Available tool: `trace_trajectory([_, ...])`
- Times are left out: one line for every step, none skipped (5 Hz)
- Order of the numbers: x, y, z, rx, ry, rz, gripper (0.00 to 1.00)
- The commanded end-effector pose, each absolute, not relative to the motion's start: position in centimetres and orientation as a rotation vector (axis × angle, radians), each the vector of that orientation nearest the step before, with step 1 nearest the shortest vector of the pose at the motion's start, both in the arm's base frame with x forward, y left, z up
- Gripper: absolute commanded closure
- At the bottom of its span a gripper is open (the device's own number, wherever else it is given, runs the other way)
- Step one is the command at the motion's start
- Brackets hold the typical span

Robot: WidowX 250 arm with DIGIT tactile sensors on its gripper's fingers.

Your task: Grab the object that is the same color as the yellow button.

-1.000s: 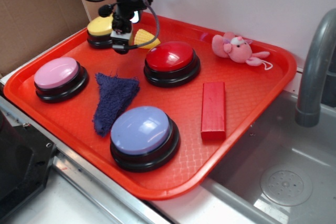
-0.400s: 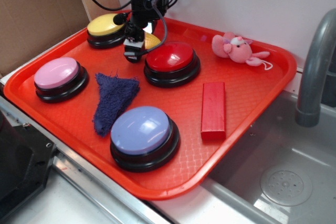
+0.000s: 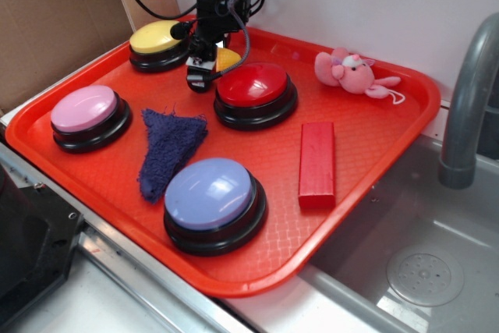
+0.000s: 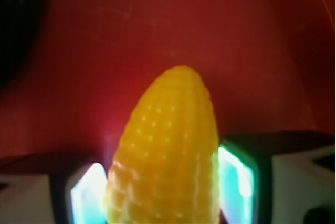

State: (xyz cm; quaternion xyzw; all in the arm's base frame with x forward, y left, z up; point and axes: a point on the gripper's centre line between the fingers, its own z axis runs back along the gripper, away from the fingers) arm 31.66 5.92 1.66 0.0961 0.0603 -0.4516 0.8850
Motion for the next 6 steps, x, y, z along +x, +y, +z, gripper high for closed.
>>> trace_trajectory([26.5,6.0,10.0,0.191,-0.009,-0.461,1.00])
trace_trajectory([23.6,5.9,14.3,0.214,0.022,-0.212,1.00])
trace_trajectory([21.3,4.5,17.4,0.218,0.088,0.033,1.00])
trace_trajectory([21.4,2.1,19.6,0.154,0.081,0.219,1.00])
trace_trajectory([21.8,0.4,20.8,0.146,0.034,0.191,1.00])
trace_trajectory([21.6,-0.2,21.0,0.139,-0.017,0.087,1.00])
